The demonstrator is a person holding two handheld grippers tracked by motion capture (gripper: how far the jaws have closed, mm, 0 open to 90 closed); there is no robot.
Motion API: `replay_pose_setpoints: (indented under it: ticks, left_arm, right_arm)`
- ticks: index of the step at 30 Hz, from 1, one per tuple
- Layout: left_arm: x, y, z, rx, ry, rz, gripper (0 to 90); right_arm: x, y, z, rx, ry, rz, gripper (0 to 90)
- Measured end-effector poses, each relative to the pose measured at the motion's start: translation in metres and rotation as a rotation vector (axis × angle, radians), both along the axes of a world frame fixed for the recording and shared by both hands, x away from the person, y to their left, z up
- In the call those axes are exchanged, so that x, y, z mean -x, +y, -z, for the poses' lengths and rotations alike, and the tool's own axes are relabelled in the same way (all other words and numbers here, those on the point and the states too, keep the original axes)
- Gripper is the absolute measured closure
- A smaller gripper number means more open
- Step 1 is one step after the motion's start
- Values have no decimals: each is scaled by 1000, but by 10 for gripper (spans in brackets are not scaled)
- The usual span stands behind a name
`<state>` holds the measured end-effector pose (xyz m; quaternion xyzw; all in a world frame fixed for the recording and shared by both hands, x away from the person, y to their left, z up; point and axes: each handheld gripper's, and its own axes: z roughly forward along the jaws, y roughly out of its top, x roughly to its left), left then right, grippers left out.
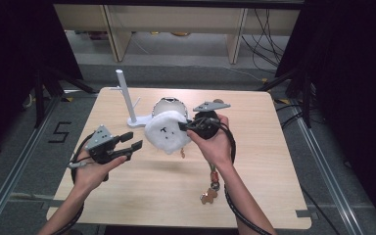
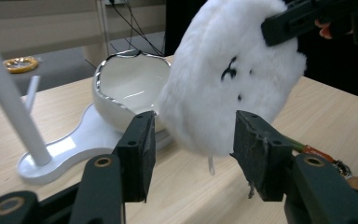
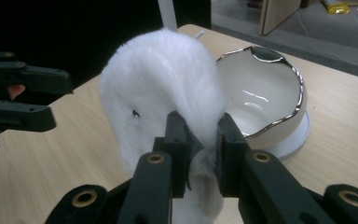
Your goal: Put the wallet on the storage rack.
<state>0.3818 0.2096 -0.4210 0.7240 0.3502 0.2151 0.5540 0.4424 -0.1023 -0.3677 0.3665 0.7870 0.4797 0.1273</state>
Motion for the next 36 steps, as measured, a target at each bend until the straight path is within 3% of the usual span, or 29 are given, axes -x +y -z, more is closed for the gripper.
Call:
replay_pose_setpoints:
  ticks: [6,8,11,16,20,28,36]
  left_arm:
    - [17,15,22,-19,20,-39,410]
    - [22,19,31,-47,31,-64,390]
    - [26,24,43,-72,41,-94,369]
    - [28,33,58,-71,54,-146,341]
    - [28,35,60,-74,58,-158,340]
    - [27,36,60,-59,37,-161,340]
    - [26,36,63,-61,44,-159,340]
  right_arm:
    - [-6,-1,-6,-2,6,13,789]
    - [-9,-1,-8,6,-6,15,789]
    - [-12,-1,-11,12,-10,17,789]
    - [-19,-2,-16,26,-20,36,789]
    - [-23,-3,-19,44,-25,31,789]
    - [-34,0,-33,31,-31,39,789]
    - [-47,5,-41,38,-50,38,789]
